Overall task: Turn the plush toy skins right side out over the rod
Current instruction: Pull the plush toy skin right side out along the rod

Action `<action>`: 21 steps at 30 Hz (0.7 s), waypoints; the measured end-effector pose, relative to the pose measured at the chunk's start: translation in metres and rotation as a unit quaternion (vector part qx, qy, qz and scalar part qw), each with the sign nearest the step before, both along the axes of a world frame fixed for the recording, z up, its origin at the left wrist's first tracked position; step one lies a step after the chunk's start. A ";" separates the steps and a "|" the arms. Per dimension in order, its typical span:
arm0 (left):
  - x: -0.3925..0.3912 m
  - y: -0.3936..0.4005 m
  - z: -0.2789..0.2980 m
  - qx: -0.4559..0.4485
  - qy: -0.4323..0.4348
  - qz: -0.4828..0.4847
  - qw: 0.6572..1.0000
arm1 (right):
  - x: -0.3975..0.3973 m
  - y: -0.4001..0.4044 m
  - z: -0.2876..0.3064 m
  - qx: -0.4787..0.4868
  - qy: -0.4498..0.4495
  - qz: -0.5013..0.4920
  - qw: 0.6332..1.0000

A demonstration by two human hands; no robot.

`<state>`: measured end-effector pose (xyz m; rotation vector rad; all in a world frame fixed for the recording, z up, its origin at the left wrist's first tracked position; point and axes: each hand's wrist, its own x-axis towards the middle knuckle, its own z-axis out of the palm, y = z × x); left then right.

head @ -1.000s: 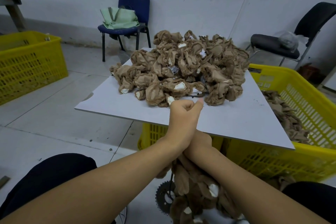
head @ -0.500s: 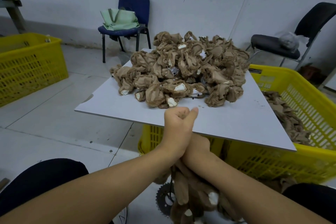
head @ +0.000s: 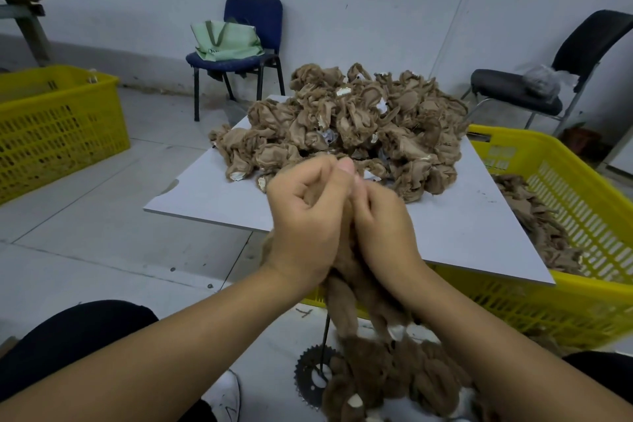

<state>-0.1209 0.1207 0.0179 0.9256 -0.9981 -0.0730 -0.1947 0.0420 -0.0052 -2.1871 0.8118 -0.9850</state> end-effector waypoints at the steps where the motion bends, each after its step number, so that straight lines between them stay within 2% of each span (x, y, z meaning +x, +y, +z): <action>1: 0.003 0.004 0.003 -0.009 -0.008 -0.006 1.000 | -0.001 -0.001 0.005 -0.006 -0.064 0.007 0.998; 2: 0.005 0.008 0.006 -0.010 -0.011 -0.014 1.000 | -0.001 -0.001 0.010 -0.013 -0.100 0.016 0.995; 4: 0.010 0.012 0.008 0.005 -0.024 -0.026 0.999 | 0.001 0.000 0.014 -0.021 -0.112 0.039 0.993; 6: 0.014 0.011 0.005 0.051 -0.032 -0.023 0.998 | 0.005 0.002 0.010 -0.019 -0.069 0.067 0.995; 9: 0.026 0.004 -0.006 0.151 0.021 -0.016 0.988 | 0.009 0.001 0.002 0.004 -0.019 0.101 0.995; 12: 0.037 -0.004 -0.015 0.294 0.023 -0.033 0.955 | 0.006 -0.009 0.001 0.066 -0.036 0.118 0.990; 14: 0.040 -0.004 -0.015 0.358 0.015 -0.074 0.931 | 0.000 -0.018 -0.001 0.124 -0.024 0.127 0.984; 16: 0.044 -0.004 -0.013 0.383 -0.026 -0.108 0.917 | -0.005 -0.025 -0.003 0.174 0.010 0.126 0.976; 18: 0.047 -0.001 -0.008 0.397 -0.104 -0.122 0.904 | -0.012 -0.033 -0.005 0.213 0.051 0.135 0.966; 21: 0.049 0.003 -0.001 0.420 -0.176 -0.134 0.880 | -0.025 -0.044 -0.003 0.238 0.138 0.190 0.943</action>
